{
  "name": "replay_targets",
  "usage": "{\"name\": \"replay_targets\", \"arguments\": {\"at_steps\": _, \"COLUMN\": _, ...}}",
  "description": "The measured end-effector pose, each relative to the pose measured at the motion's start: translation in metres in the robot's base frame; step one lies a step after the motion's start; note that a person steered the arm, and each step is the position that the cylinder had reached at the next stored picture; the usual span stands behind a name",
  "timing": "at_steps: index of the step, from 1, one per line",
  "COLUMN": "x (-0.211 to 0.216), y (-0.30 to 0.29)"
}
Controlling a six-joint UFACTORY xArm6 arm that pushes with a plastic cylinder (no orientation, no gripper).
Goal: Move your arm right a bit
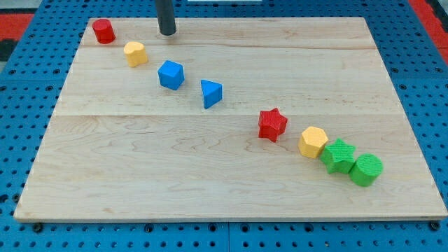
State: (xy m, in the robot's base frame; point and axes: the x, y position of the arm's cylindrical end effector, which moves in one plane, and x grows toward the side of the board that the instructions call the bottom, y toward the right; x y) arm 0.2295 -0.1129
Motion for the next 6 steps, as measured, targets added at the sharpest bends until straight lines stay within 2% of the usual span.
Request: {"name": "replay_targets", "arguments": {"at_steps": 6, "x": -0.0022, "y": 0.0007}}
